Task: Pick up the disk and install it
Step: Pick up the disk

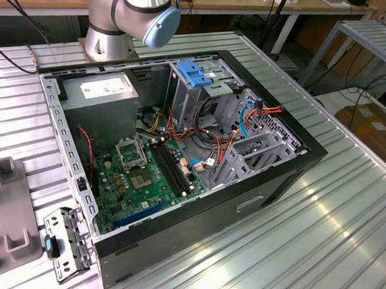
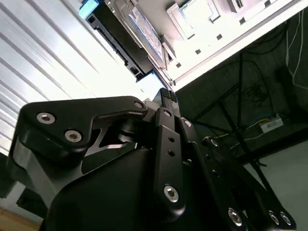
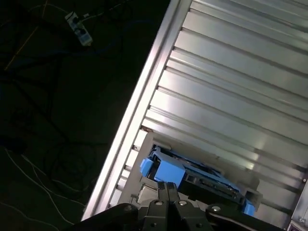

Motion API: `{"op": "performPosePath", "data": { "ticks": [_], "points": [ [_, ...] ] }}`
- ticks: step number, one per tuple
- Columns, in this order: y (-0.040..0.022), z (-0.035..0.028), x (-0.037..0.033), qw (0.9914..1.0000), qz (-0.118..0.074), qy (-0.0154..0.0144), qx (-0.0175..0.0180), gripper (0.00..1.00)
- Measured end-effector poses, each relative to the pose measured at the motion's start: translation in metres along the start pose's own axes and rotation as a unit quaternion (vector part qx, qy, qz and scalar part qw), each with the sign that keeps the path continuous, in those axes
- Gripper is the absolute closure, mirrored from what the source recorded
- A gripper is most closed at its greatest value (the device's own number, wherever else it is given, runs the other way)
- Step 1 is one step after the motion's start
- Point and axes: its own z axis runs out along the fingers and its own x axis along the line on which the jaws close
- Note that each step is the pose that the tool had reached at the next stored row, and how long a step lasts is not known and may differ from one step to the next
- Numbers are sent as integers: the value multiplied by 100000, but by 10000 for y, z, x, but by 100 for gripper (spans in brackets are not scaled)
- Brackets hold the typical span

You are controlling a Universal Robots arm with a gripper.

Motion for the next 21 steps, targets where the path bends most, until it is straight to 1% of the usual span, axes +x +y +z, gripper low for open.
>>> {"op": "performPosePath", "data": {
  "ticks": [1,3,5,7,8,9,10,12,13,14,15,16,17,18,19,20,21],
  "points": [
    [0,1,0,99986,-1685,37,86,89],
    [0,3,0,99931,-3704,85,195,89],
    [0,5,0,99823,-5938,135,309,89],
    [0,7,0,99681,-7968,179,411,89],
    [0,8,0,99542,-9540,209,491,89],
    [0,9,0,99326,-11571,250,597,89],
    [0,10,0,99141,-13059,279,673,89],
    [0,11,0,98939,-14509,296,756,89],
    [0,11,-1,98706,-16013,302,849,89],
    [0,12,-1,98555,-16909,308,900,89],
    [0,12,-1,98423,-17662,314,943,89],
    [0,13,-1,98236,-18670,326,1000,89],
    [0,13,-1,98089,-19425,340,1039,89],
    [0,14,-1,97843,-20624,353,1104,89],
    [0,14,-1,97655,-21494,373,1148,89],
    [0,14,-1,97418,-22544,395,1201,89],
    [0,15,-1,97205,-23442,410,1248,89]
  ]
}}
